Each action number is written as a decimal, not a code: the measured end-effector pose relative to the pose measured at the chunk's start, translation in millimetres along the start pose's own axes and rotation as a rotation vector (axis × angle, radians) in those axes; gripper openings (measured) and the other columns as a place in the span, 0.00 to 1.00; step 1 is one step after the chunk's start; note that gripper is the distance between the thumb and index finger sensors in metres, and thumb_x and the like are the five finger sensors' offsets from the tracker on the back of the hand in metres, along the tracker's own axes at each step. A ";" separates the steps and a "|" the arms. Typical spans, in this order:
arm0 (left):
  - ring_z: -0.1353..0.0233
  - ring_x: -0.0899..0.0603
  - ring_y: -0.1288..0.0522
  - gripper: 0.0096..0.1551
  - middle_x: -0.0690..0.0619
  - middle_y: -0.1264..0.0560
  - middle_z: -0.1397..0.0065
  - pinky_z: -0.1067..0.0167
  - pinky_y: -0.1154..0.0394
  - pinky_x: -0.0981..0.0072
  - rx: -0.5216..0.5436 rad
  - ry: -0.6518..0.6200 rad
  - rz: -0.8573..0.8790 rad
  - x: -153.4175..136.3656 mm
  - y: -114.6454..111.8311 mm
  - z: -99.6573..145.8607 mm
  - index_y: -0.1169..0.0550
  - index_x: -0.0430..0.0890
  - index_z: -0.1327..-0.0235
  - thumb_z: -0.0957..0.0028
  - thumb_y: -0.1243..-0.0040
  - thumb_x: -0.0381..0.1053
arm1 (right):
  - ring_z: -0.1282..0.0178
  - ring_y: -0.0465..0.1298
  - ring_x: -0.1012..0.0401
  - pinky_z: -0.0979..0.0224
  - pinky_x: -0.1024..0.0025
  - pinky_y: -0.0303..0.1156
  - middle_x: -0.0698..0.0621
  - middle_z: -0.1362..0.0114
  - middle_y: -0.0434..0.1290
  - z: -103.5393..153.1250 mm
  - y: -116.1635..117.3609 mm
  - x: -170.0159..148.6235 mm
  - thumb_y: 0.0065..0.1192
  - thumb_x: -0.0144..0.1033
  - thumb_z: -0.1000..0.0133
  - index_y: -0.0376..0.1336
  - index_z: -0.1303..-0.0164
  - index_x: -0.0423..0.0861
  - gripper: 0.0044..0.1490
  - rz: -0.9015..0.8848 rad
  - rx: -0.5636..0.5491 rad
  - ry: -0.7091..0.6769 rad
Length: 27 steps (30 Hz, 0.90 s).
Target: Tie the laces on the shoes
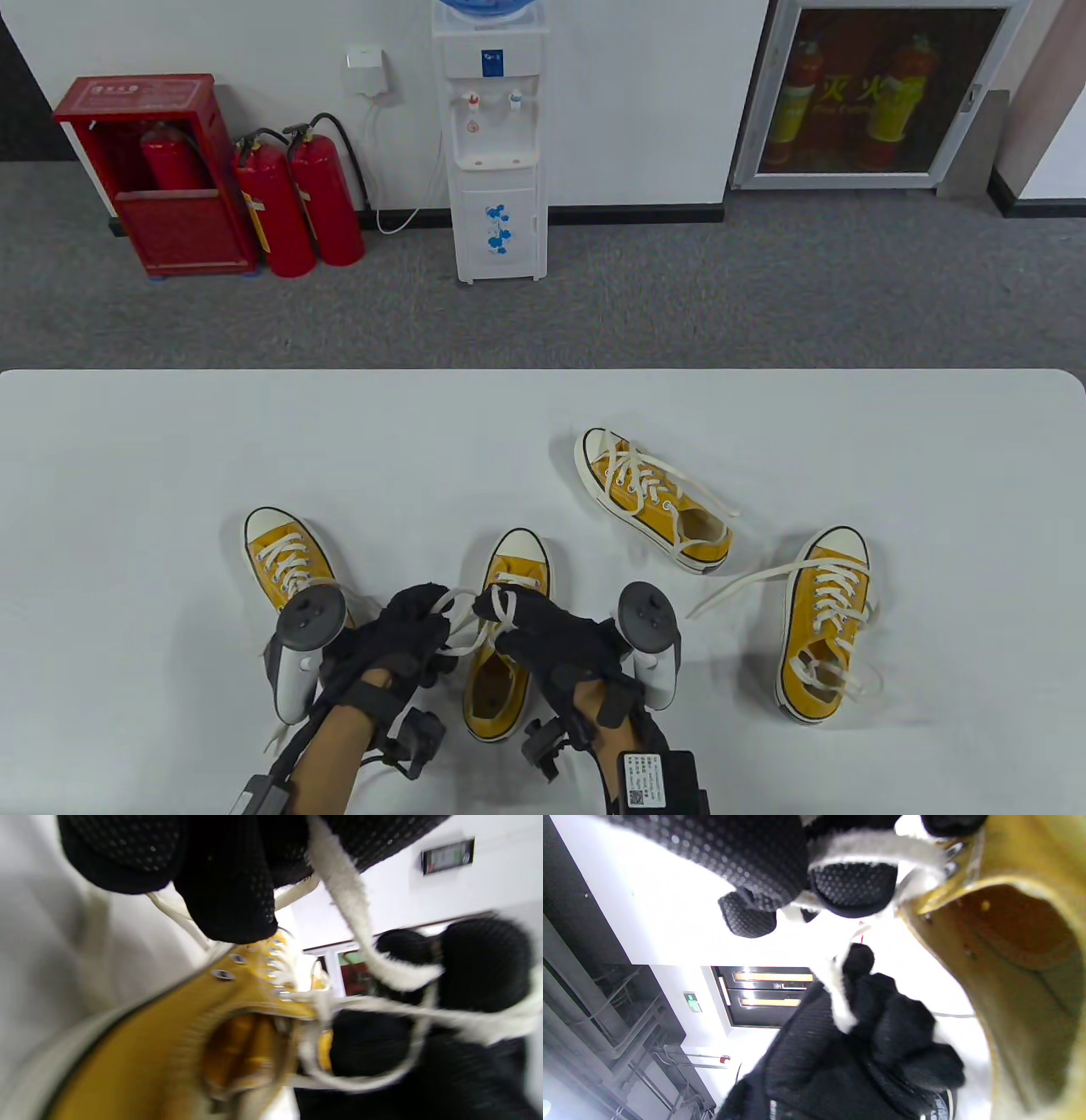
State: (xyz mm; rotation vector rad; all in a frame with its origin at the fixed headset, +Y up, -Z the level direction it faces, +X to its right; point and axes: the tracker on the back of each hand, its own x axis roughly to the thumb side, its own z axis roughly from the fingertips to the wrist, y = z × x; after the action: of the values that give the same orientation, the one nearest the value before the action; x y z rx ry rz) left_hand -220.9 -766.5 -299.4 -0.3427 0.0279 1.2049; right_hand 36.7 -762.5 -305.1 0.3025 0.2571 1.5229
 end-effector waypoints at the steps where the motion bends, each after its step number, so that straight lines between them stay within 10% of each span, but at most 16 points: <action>1: 0.56 0.46 0.13 0.32 0.50 0.22 0.43 0.54 0.18 0.49 -0.002 0.003 -0.048 0.8 -1.0 -0.2 0.32 0.48 0.27 0.45 0.40 0.52 | 0.42 0.75 0.55 0.25 0.34 0.52 0.53 0.23 0.69 -0.1 -0.2 0.0 0.66 0.29 0.50 0.73 0.36 0.55 0.30 -0.003 -0.001 -0.001; 9: 0.56 0.46 0.13 0.32 0.50 0.22 0.43 0.55 0.18 0.49 0.046 0.005 -0.296 5.6 -7.2 0.2 0.32 0.48 0.28 0.46 0.40 0.52 | 0.42 0.74 0.56 0.26 0.34 0.53 0.51 0.25 0.70 -0.8 -0.2 1.1 0.66 0.28 0.50 0.72 0.35 0.54 0.30 0.018 -0.007 -0.011; 27: 0.57 0.45 0.13 0.32 0.51 0.21 0.44 0.55 0.18 0.49 0.099 -0.003 -0.282 3.0 -9.8 0.3 0.30 0.49 0.29 0.46 0.40 0.56 | 0.39 0.71 0.52 0.25 0.32 0.47 0.50 0.32 0.72 1.6 -7.0 11.7 0.67 0.30 0.50 0.72 0.35 0.48 0.30 0.231 -0.068 -0.042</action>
State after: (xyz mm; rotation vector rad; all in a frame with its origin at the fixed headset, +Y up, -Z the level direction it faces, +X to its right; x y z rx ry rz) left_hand -210.9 -766.8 -297.3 -0.2486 0.0352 0.9213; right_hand 44.2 -751.0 -305.8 0.3181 0.1398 1.7468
